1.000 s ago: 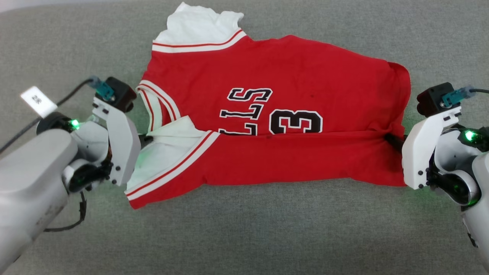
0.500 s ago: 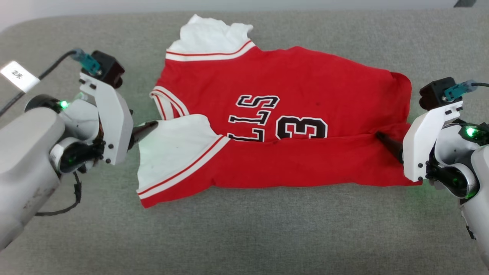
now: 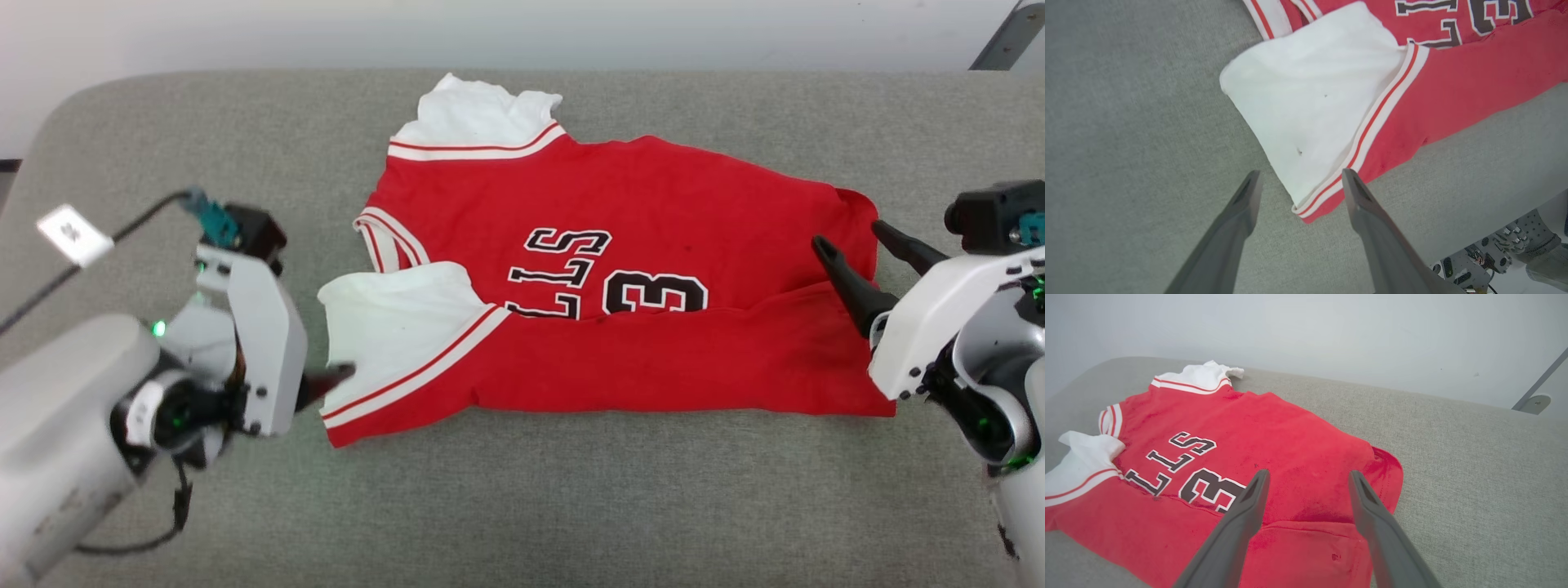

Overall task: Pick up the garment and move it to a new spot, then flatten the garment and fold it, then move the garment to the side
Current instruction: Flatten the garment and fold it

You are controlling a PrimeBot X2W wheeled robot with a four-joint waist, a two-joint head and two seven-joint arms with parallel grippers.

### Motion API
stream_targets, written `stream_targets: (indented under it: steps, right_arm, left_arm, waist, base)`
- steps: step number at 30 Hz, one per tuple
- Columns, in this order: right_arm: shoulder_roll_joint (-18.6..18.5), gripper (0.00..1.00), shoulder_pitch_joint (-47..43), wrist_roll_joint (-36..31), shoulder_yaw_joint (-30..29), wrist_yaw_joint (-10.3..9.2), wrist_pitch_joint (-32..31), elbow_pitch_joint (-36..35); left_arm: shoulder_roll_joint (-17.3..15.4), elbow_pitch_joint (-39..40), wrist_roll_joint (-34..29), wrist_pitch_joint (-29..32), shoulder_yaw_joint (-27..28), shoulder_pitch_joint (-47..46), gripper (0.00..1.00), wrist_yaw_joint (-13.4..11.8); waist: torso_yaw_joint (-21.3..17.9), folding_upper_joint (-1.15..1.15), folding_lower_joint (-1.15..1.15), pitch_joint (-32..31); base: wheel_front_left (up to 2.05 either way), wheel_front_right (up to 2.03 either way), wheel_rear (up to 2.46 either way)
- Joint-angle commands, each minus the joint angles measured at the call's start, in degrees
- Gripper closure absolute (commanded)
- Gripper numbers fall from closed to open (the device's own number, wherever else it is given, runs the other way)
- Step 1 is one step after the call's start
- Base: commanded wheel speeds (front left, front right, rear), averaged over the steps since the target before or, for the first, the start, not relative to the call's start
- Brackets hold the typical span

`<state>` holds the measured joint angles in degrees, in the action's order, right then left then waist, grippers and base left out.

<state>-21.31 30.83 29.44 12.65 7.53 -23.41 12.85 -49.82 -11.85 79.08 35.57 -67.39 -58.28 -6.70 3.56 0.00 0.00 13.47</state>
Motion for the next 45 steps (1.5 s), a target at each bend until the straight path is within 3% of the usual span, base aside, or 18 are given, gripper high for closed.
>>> stream_targets:
  steps: [1, 5, 13, 26, 35, 42, 43, 45]
  right_arm:
    - [1.07, 0.0, -1.84, -1.0, -1.47, -0.09, 1.31, -1.58]
    - [2.99, 0.0, -5.03, -2.27, -4.52, -0.09, 2.8, -5.72]
    - [6.79, 0.0, -11.74, -4.67, -10.35, -0.09, 1.73, -14.69]
    - [11.55, 0.0, -17.88, -6.78, -15.67, -0.09, -0.81, -22.3]
    - [12.81, 0.0, -18.45, -7.28, -17.61, -0.09, -2.57, -24.23]
    - [13.5, 0.0, -17.88, -7.07, -18.29, -0.09, -3.99, -24.31]
    - [13.54, 0.0, -17.99, -7.0, -18.43, -0.09, -4.64, -24.18]
    - [13.24, 0.0, -18.37, -6.62, -18.02, -0.09, -6.44, -24.2]
  left_arm:
    - [-0.67, 0.94, 0.85, 0.9, -0.45, 1.69, 0.0, -1.51]
    - [-1.69, 2.61, 2.63, 1.72, -0.9, 4.44, 0.0, -3.9]
    - [-2.05, -0.86, 3.25, -0.56, -1.02, 7.53, 0.0, -4.81]
    - [3.31, -11.72, 9.03, -4.16, 1.9, 10.53, 0.0, 0.52]
    - [5.1, -11.71, 14.63, 1.67, 2.59, 11.82, 0.0, -1.97]
    - [4.27, -10.37, 15.89, 2.66, 2.99, 12.48, 0.0, -3.34]
    - [4.25, -10.21, 15.85, 2.55, 3.08, 12.48, 1.0, -2.86]
    - [4.2, -10.24, 16.16, 2.43, 3.32, 12.64, 1.0, -2.75]
  waist:
    - [-0.38, 0.0, 0.0, -0.28]
    - [-1.21, 0.0, 0.0, -0.32]
    - [-2.81, 0.0, 0.0, 0.99]
    - [-4.35, 0.0, 0.0, 3.28]
    - [-4.22, 0.0, 0.0, 3.87]
    - [-4.24, 0.0, 0.0, 4.55]
    - [-4.24, 0.0, 0.0, 4.67]
    - [-4.28, 0.0, 0.0, 4.96]
  base:
    - [0.0, 0.0, 0.0]
    - [0.0, 0.0, 0.0]
    - [0.0, 0.0, 0.0]
    - [0.0, 0.0, 0.0]
    - [0.0, 0.0, 0.0]
    - [0.0, 0.0, 0.0]
    - [0.0, 0.0, 0.0]
    - [0.0, 0.0, 0.0]
